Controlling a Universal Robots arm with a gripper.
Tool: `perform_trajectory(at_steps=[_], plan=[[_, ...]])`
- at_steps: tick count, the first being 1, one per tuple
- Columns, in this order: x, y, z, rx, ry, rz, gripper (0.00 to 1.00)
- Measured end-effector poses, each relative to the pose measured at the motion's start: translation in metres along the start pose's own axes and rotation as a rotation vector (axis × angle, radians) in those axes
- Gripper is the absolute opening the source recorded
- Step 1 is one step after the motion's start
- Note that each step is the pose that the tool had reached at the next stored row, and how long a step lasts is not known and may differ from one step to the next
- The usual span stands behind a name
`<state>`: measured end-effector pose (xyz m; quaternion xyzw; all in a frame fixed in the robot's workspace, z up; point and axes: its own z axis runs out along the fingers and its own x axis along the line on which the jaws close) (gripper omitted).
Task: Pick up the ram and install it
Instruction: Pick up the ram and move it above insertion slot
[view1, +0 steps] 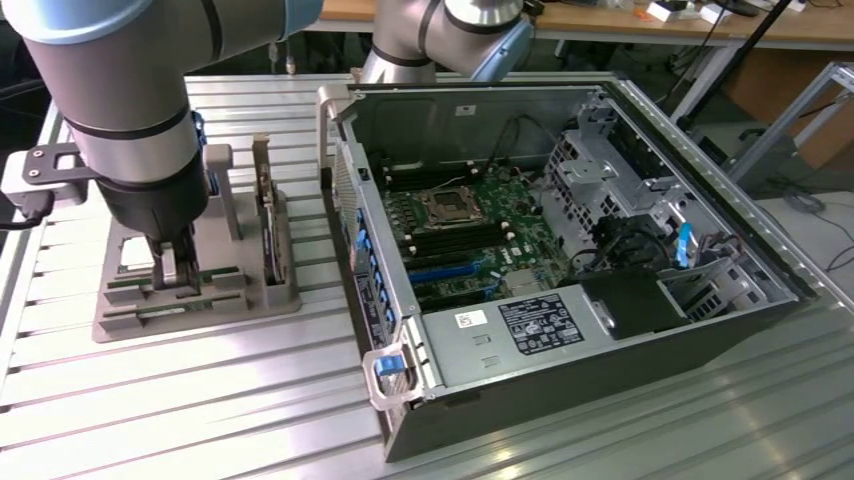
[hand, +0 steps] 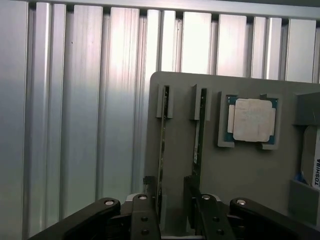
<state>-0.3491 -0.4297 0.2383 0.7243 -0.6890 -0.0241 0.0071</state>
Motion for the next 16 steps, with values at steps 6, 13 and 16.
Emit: perform_trajectory(at_steps=[6,13,16], plan=[[0.005,0.0031,0.0067,0.0002,-0.0001,0.001,0.36],[0.009,0.0040,0.0132,0.0001,-0.0001,0.001,0.36],[0.010,0.0040,0.0168,0.0000,0.0000,0.001,0.36]])
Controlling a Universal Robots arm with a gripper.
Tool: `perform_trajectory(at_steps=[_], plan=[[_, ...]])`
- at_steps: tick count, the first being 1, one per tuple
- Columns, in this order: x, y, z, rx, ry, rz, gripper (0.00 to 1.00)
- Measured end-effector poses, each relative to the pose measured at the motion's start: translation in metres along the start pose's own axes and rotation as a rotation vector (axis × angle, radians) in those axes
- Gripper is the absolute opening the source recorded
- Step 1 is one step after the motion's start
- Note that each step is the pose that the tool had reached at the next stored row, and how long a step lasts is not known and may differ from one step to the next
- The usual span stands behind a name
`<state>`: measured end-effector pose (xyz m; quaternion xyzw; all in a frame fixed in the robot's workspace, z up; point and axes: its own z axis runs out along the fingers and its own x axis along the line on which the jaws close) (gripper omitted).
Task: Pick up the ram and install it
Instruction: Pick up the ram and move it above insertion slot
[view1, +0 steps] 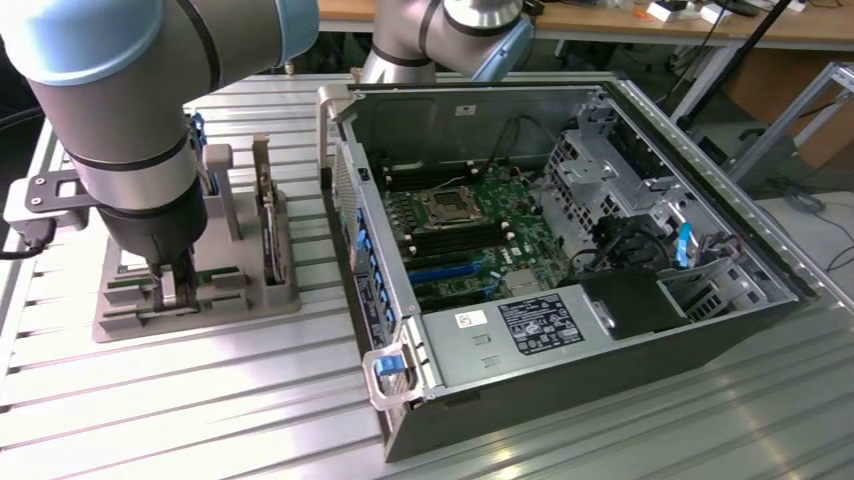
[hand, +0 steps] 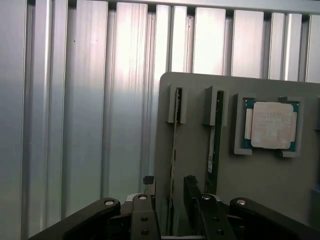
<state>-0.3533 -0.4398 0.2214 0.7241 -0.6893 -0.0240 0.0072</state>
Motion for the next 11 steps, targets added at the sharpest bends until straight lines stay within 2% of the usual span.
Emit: perform_trajectory(at_steps=[8,11], plan=[[0.000,0.0059,0.0104,0.0001,-0.0001,0.000,0.36],[-0.004,0.0058,0.0132,0.0003,-0.0002,0.000,0.36]])
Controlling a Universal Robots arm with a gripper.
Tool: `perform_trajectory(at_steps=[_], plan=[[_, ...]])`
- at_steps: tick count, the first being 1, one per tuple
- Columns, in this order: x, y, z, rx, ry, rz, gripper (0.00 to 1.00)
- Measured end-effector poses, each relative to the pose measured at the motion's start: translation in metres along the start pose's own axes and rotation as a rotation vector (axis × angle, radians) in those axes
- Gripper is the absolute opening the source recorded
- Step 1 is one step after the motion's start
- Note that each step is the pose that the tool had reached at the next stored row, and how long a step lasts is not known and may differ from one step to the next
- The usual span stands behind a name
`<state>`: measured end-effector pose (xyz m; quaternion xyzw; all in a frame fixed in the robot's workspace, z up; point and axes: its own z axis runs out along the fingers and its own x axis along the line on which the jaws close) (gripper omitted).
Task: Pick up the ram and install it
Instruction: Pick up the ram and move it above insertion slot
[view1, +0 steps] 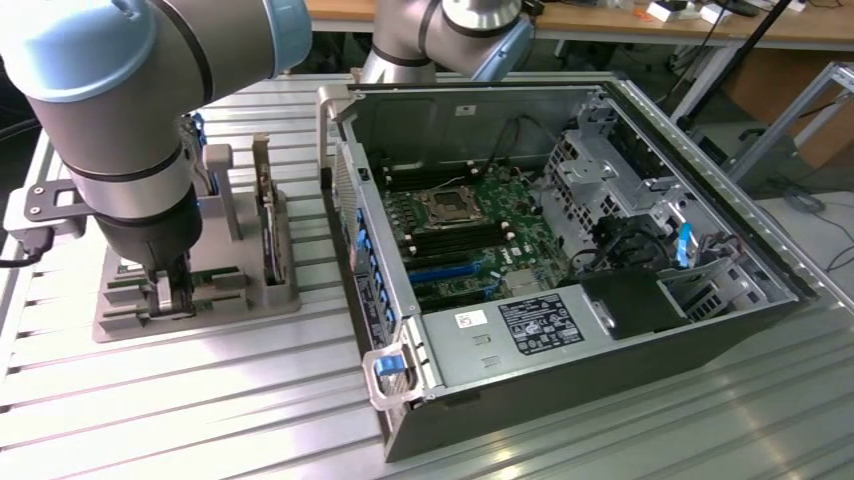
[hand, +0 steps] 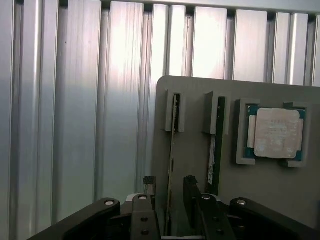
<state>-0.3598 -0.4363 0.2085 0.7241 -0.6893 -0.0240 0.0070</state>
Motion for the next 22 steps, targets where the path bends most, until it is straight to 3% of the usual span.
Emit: perform_trajectory(at_steps=[10,13,18,22], plan=[[-0.003,0.0047,0.0035,-0.0002,0.0002,0.000,0.36],[-0.003,0.0047,0.0035,-0.0002,0.0002,0.000,0.13],[-0.003,0.0048,0.0028,-0.0001,0.0001,0.000,0.13],[-0.003,0.0052,-0.0071,-0.0002,0.0002,0.000,0.13]])
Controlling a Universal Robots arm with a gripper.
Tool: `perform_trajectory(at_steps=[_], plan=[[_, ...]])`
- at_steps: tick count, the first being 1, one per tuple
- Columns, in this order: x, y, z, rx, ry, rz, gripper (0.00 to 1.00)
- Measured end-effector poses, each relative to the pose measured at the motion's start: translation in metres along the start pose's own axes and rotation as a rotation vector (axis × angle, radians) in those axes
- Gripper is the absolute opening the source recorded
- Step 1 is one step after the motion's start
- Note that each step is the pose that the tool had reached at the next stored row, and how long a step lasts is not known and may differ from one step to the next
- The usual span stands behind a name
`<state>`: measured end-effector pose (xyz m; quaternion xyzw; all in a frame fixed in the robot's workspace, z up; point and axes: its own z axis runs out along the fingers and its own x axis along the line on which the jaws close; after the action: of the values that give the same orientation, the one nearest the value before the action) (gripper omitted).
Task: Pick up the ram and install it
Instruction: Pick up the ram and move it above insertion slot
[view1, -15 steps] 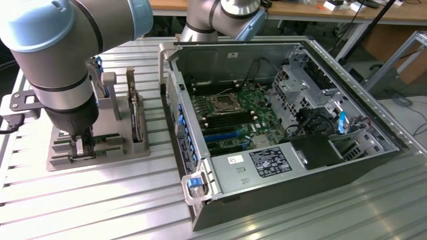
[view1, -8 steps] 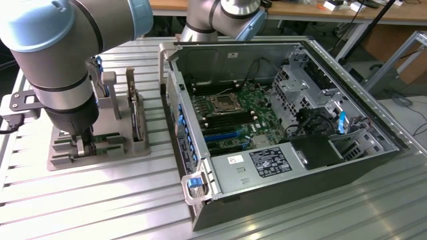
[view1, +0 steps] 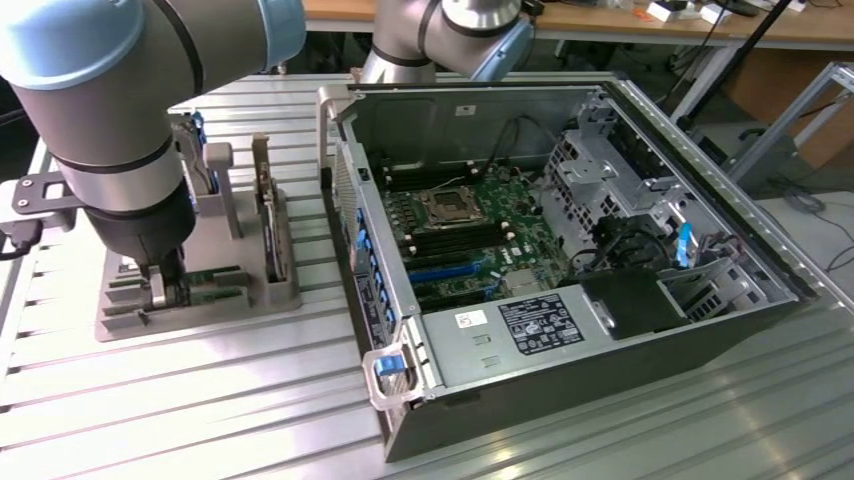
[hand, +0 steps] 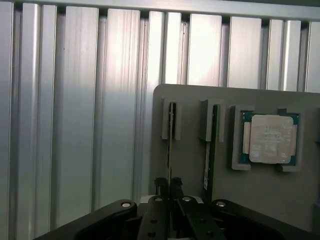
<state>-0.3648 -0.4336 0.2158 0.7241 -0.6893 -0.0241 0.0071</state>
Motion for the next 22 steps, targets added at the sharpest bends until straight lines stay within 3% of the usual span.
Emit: perform_trajectory(at_steps=[11,22], plan=[[-0.001,0.0014,-0.0325,0.0001,0.0000,0.000,0.13],[-0.001,0.0020,-0.0451,0.0001,0.0000,0.000,0.13]])
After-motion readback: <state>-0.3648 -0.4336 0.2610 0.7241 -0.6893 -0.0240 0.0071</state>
